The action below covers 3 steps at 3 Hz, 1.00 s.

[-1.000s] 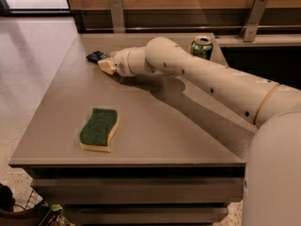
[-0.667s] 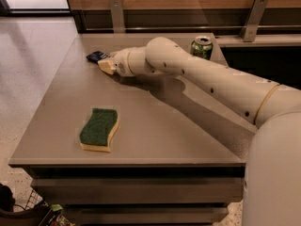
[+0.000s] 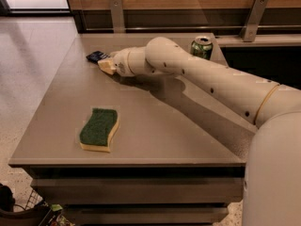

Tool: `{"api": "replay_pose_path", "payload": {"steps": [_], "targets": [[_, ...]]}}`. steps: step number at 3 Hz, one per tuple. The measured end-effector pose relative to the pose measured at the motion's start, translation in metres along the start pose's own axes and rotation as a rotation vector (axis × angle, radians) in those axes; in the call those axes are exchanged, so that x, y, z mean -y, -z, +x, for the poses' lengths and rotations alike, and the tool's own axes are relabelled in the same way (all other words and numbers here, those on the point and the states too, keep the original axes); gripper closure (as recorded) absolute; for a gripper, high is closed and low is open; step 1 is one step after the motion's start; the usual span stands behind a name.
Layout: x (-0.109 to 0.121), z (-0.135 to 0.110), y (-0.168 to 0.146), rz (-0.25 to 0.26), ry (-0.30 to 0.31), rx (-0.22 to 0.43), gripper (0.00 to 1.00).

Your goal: Pick rxbar blueberry

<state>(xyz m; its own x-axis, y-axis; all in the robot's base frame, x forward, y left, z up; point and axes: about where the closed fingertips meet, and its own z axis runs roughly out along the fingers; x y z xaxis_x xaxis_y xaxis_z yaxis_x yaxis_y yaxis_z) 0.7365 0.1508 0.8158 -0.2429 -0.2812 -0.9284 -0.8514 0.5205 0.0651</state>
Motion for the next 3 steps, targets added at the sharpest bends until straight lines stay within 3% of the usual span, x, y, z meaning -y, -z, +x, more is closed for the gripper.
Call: {"api": "replay_pose_path", "payload": {"steps": [3], "targets": [[-0.0001, -0.0001, 0.0, 0.0, 0.0, 0.0, 1.0]]}}
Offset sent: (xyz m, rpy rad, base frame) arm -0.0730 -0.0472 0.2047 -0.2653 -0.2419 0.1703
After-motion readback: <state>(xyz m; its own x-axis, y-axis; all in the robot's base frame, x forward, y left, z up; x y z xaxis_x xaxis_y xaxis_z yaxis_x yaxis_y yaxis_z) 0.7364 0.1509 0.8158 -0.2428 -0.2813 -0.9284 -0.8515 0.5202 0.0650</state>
